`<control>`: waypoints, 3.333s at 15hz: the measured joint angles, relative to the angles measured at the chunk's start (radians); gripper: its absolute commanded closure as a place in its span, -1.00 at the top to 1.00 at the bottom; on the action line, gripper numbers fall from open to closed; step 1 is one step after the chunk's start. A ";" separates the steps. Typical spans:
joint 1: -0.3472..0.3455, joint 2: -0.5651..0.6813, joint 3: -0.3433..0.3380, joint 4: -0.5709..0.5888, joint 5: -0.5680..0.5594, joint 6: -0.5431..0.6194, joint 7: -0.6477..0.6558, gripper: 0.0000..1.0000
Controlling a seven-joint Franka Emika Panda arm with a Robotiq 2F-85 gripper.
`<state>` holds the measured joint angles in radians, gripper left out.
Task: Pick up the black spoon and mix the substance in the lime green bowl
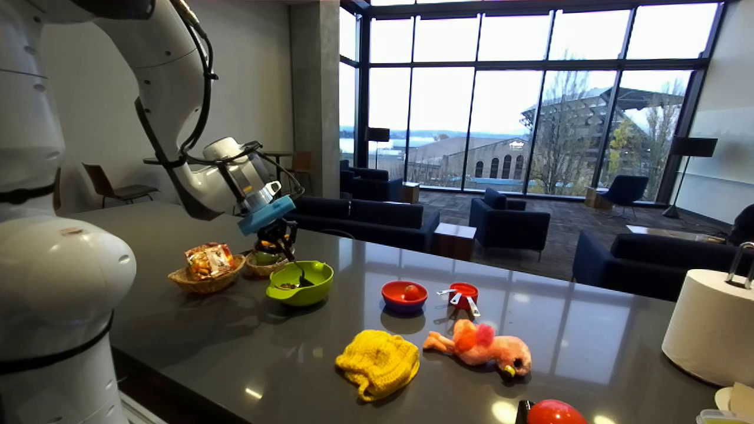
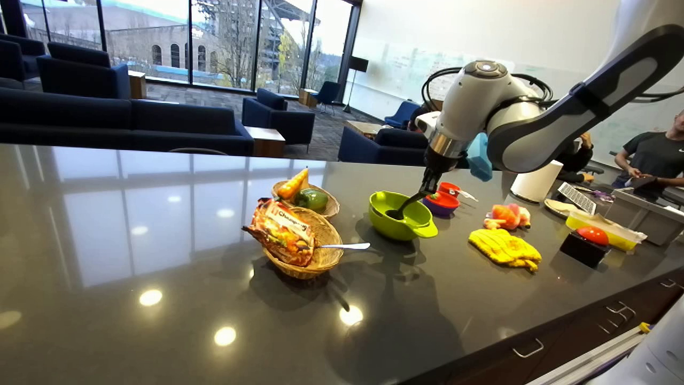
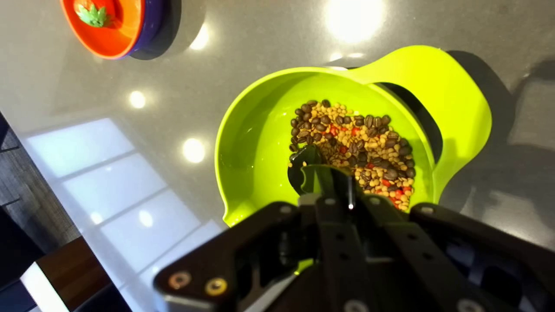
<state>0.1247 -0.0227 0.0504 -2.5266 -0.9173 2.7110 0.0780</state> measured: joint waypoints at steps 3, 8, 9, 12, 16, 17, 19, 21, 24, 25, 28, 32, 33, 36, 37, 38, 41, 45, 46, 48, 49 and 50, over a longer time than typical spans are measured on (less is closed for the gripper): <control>0.000 0.000 0.000 0.000 0.000 0.000 0.000 -0.89; 0.000 0.000 0.000 0.000 0.000 0.000 0.000 -0.89; 0.000 0.000 0.000 0.000 0.000 0.000 0.000 -0.89; 0.000 0.000 0.000 0.000 0.000 0.000 0.000 -0.89; 0.000 0.000 0.000 0.000 0.000 0.000 0.000 -0.97; 0.000 0.001 0.000 0.000 0.000 0.000 0.000 -0.97; 0.000 0.005 0.000 0.000 0.000 0.000 0.000 -0.97; 0.000 0.008 0.000 0.000 0.000 -0.001 -0.001 -0.97; 0.000 0.009 0.001 0.004 0.000 -0.012 -0.017 -0.97; 0.000 0.009 0.003 0.006 0.004 -0.021 -0.030 -0.97; 0.000 0.008 0.011 0.020 0.022 -0.065 -0.067 -0.97; 0.000 0.004 0.021 0.031 0.039 -0.129 -0.103 -0.97; 0.000 0.004 0.024 0.031 0.048 -0.141 -0.115 -0.97; 0.001 0.004 0.039 0.030 0.104 -0.178 -0.179 -0.97; 0.001 0.004 0.045 0.029 0.130 -0.187 -0.208 -0.97; 0.002 0.004 0.052 0.029 0.157 -0.194 -0.236 -0.97; 0.013 0.003 0.067 0.030 0.238 -0.209 -0.329 -0.97; 0.030 -0.005 0.089 0.046 0.303 -0.221 -0.433 -0.97; 0.034 -0.007 0.093 0.051 0.304 -0.222 -0.448 -0.97; 0.041 -0.008 0.101 0.061 0.304 -0.222 -0.467 -0.97; 0.043 -0.008 0.103 0.064 0.299 -0.222 -0.473 -0.97; 0.045 -0.008 0.105 0.067 0.292 -0.222 -0.479 -0.97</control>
<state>0.1693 -0.0302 0.1557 -2.4593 -0.6253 2.4887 -0.4010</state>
